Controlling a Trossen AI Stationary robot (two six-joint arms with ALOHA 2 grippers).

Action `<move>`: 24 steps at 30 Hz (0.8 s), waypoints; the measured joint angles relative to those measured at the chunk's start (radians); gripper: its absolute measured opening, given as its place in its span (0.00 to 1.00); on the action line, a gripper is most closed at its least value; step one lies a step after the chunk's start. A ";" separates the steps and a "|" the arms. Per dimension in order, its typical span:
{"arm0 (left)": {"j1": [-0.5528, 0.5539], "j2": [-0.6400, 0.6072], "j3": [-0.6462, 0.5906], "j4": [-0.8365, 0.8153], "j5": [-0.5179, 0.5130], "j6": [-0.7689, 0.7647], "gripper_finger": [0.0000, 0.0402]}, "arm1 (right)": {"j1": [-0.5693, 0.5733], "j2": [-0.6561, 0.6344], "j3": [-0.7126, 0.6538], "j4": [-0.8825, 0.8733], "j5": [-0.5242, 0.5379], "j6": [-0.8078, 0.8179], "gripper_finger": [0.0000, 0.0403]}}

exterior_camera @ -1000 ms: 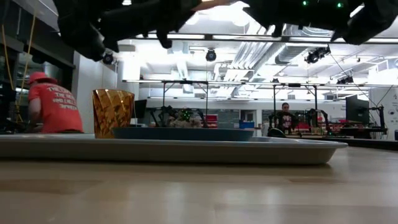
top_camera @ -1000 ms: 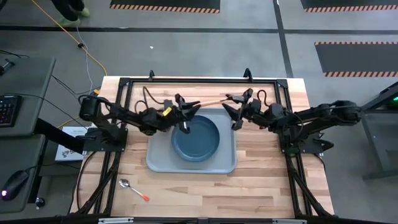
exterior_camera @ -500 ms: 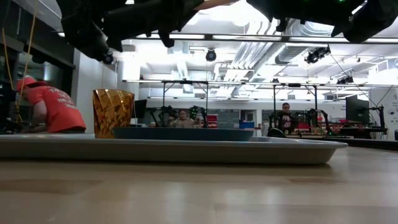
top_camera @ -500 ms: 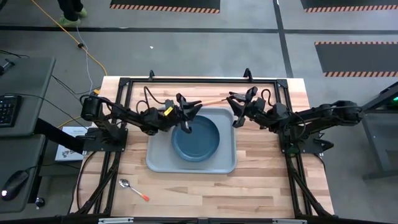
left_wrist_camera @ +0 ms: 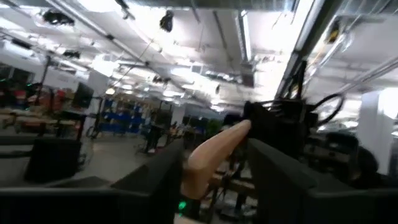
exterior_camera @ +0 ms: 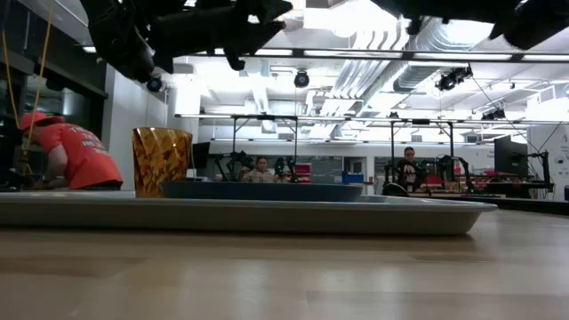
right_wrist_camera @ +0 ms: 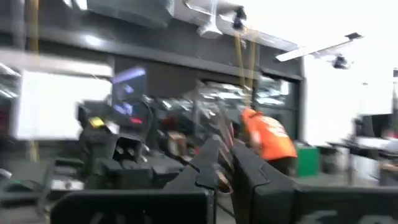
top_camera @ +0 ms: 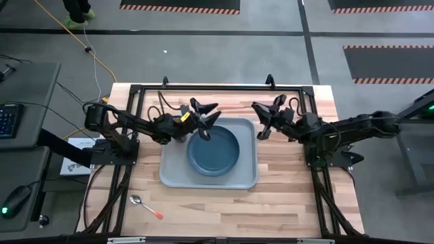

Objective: Pick and place plate/cup/fork/spoon on tray
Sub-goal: Put the orange fork on the blue tray to the right of the blue plate

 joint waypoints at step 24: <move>-0.092 -0.541 -0.001 -0.843 0.300 0.077 0.60 | -0.110 -0.026 0.343 -1.561 -0.644 0.378 0.00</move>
